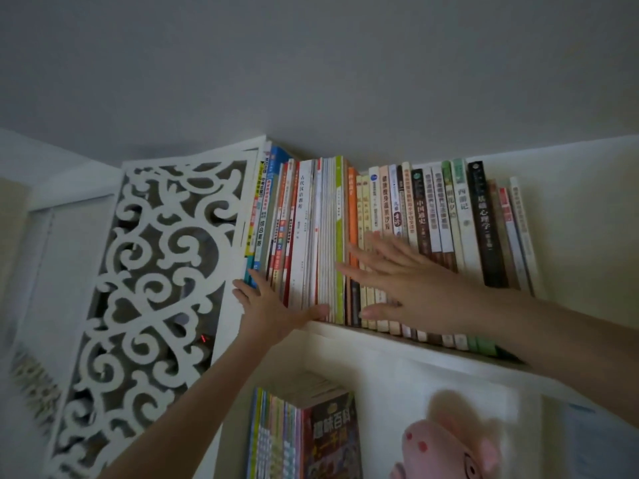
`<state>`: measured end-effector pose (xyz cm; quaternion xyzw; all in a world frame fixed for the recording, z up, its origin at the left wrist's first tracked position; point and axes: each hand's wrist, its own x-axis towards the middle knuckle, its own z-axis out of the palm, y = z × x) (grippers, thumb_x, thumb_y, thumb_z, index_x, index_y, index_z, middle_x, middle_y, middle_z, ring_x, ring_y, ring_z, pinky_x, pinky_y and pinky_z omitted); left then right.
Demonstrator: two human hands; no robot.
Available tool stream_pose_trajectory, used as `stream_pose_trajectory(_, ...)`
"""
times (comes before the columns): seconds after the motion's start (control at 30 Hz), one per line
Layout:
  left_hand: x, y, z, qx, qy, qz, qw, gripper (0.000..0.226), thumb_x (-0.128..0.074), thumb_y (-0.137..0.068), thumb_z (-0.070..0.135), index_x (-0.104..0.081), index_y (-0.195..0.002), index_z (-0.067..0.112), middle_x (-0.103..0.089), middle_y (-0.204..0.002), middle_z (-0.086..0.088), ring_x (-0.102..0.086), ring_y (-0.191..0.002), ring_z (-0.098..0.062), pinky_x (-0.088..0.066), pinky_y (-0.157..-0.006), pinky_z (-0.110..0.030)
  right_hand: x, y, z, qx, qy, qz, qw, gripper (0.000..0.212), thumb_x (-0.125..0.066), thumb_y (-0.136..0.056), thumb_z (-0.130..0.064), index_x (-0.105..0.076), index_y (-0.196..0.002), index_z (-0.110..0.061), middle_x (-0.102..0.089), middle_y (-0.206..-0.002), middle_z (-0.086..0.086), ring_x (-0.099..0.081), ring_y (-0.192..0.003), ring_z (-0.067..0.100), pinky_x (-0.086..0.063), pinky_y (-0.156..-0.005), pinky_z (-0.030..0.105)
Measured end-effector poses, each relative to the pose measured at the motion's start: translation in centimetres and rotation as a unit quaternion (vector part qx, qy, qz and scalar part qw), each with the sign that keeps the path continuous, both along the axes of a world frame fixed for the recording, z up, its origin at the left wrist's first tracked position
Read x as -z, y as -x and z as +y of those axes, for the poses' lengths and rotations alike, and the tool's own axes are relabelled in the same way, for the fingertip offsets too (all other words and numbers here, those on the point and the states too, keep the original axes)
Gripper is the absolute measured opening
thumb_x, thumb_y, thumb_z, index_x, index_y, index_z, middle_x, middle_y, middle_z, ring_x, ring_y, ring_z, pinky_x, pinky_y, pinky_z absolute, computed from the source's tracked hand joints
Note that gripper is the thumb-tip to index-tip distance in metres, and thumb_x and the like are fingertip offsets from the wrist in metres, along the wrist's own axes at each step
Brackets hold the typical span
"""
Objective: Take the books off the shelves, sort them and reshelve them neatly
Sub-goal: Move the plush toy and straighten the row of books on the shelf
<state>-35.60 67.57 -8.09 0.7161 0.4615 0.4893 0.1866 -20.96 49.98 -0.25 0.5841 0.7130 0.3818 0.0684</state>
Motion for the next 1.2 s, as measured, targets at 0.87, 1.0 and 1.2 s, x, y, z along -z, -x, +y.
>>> stream_pose_trajectory(0.87,3.2,1.7,6.7,0.124,-0.070,-0.242,0.960,0.092,-0.055,-0.085,0.052,0.008,-0.148,0.031,0.020,-0.156,0.007,0.018,-0.143,-0.015,-0.003,-0.118,-0.052,1.2,4.3,10.4,-0.060,-0.097,-0.193,0.975,0.062,-0.010,-0.099,-0.055,0.005,-0.151,-0.024,0.014,-0.158,0.000,0.021,-0.144,0.020,0.020,-0.115,0.040)
stream_pose_trajectory(1.0,3.2,1.1,7.2,0.120,-0.082,-0.265,0.953,0.127,-0.046,-0.048,0.090,0.008,-0.148,0.033,0.014,-0.157,0.009,0.012,-0.144,-0.011,-0.006,-0.119,-0.048,1.9,6.3,12.5,-0.044,-0.115,-0.223,0.967,0.061,-0.008,-0.101,-0.049,0.000,-0.152,-0.016,0.008,-0.160,0.003,0.015,-0.146,0.023,0.016,-0.117,0.046)
stream_pose_trajectory(1.2,3.1,1.5,7.6,0.100,-0.078,-0.219,0.967,0.096,-0.055,-0.084,0.051,0.010,-0.149,0.025,0.019,-0.157,0.003,0.014,-0.144,-0.018,-0.006,-0.118,-0.051,2.6,6.9,13.4,-0.026,-0.155,-0.260,0.953,0.054,-0.016,-0.104,-0.035,-0.012,-0.151,-0.009,-0.004,-0.160,0.009,0.001,-0.148,0.029,0.010,-0.117,0.048)
